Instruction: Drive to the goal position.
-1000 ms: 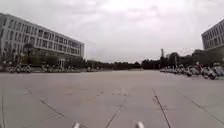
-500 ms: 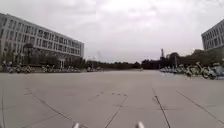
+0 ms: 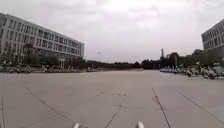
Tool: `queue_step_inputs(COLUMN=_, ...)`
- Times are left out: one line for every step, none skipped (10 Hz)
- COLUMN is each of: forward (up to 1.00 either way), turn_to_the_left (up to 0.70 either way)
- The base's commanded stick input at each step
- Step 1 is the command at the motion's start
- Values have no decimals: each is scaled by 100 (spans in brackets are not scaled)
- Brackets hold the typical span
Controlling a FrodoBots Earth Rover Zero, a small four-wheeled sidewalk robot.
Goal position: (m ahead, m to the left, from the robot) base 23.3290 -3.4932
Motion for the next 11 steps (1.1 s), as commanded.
queue_step_inputs(forward=85, turn_to_the_left=0)
queue_step_inputs(forward=85, turn_to_the_left=0)
queue_step_inputs(forward=85, turn_to_the_left=0)
queue_step_inputs(forward=85, turn_to_the_left=0)
queue_step_inputs(forward=85, turn_to_the_left=0)
queue_step_inputs(forward=85, turn_to_the_left=0)
queue_step_inputs(forward=85, turn_to_the_left=0)
queue_step_inputs(forward=85, turn_to_the_left=0)
queue_step_inputs(forward=85, turn_to_the_left=0)
queue_step_inputs(forward=85, turn_to_the_left=0)
queue_step_inputs(forward=85, turn_to_the_left=0)
